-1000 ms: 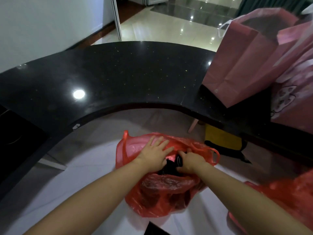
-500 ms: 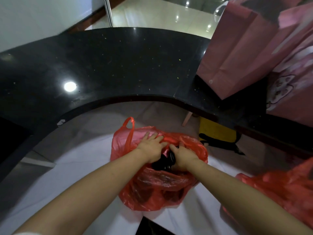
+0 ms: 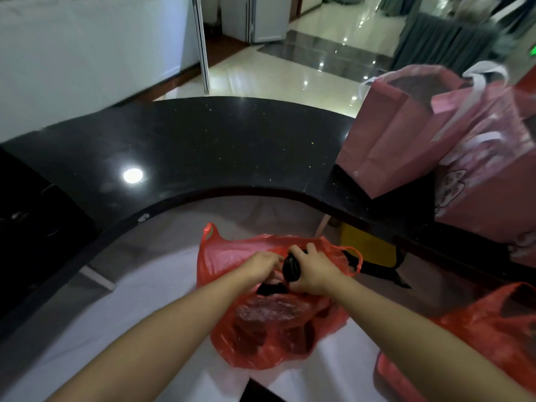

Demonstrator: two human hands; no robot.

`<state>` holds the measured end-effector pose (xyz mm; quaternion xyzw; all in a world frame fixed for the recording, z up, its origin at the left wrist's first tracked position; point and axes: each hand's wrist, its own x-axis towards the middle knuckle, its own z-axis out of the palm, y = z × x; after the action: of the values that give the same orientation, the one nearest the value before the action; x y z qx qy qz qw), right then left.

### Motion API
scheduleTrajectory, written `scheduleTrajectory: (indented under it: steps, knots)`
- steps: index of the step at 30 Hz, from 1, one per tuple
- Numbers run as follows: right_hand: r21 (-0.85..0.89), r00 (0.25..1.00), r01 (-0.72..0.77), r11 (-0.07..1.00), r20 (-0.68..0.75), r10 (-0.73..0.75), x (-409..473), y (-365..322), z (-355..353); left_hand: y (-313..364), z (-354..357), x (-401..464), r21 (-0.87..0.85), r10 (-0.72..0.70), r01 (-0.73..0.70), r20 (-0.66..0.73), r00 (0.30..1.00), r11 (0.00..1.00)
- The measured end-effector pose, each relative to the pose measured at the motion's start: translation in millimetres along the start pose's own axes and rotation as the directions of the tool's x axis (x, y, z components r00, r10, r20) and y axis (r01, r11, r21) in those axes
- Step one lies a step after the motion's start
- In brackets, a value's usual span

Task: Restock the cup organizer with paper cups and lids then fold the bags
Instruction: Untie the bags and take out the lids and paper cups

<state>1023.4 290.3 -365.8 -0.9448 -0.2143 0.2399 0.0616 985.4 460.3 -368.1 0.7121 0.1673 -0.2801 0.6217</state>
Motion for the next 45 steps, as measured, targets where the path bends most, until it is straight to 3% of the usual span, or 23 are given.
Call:
scheduleTrajectory:
  steps: [2,4,12,17,21,26,32,35,39,45]
  knots:
    - [0.008,1.000,0.002,1.000,-0.013,-0.002,-1,-4,-5,2,-3,-6,-0.171,-0.024,0.027,0.021,1.000,0.985]
    - [0.011,0.999,0.008,1.000,-0.039,-0.008,-3,-11,-12,1,-8,-14,-0.218,0.004,0.003,0.030,1.000,0.976]
    - [0.092,0.966,0.148,0.985,-0.227,-0.124,-26,-44,-31,12,-21,-66,-0.253,0.140,-0.153,-0.069,0.988,0.955]
    - [0.118,0.933,0.288,0.950,-0.259,-0.250,-42,-77,-36,-3,-30,-117,-0.249,0.173,-0.229,-0.228,0.958,0.941]
    - [0.095,0.882,0.435,0.895,-0.243,-0.403,-57,-126,-21,-34,-45,-177,-0.283,0.123,-0.223,-0.332,0.935,0.933]
    - [0.076,0.790,0.612,0.787,-0.114,-0.603,-85,-214,26,-112,-67,-276,-0.276,-0.013,-0.178,-0.574,0.819,0.944]
    - [-0.004,0.670,0.740,0.672,0.090,-0.737,-134,-322,100,-247,-89,-395,-0.087,-0.136,0.111,-0.797,0.589,0.990]
    - [-0.027,0.631,0.769,0.638,0.191,-0.752,-155,-364,137,-308,-93,-448,-0.076,-0.176,0.217,-0.853,0.490,0.973]
    - [-0.083,0.585,0.799,0.596,0.340,-0.736,-182,-404,197,-371,-90,-500,-0.035,-0.197,0.333,-0.862,0.467,0.942]
    - [-0.186,0.526,0.841,0.508,0.501,-0.687,-222,-431,289,-436,-75,-532,0.054,-0.199,0.445,-0.841,0.502,0.894]
